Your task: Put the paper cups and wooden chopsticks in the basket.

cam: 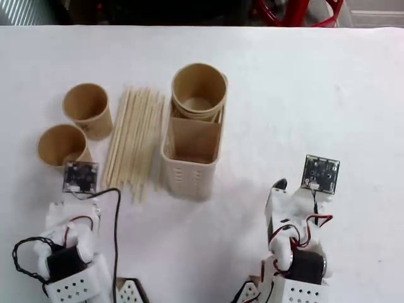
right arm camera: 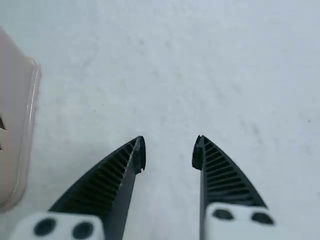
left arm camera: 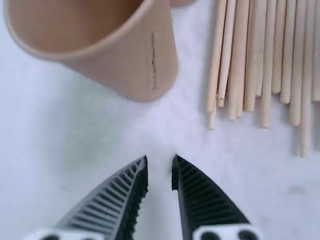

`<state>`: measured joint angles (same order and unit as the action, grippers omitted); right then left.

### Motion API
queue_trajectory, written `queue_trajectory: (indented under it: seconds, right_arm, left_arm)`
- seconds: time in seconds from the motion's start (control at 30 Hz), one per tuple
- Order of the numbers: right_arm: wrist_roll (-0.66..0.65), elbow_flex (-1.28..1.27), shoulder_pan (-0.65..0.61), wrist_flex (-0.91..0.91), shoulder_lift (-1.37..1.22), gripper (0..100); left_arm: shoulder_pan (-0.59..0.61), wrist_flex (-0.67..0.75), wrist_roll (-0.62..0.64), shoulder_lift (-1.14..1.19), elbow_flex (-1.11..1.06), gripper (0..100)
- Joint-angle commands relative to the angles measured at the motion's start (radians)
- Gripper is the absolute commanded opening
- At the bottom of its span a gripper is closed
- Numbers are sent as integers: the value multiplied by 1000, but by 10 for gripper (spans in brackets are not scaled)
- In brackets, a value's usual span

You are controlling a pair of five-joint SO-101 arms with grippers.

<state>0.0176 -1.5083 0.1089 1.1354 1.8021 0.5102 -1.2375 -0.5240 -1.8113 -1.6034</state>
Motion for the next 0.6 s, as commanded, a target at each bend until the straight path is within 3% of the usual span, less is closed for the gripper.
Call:
queue_trajectory:
  seconds: [0.0,0.23,0.4,0.57]
  right_arm:
    - [-9,40,12,70,-1,159]
    - [-9,-18,5,111,-1,159]
    - [-9,-117,10,107,-1,161]
    - [-9,-181,51,-41,-1,159]
  left_arm:
    - [47,-5,-218,-8,209,101]
    - [142,-8,-252,-7,517,98]
    - [262,-2,-178,25,687,102]
    - [364,23,-107,329,830,103]
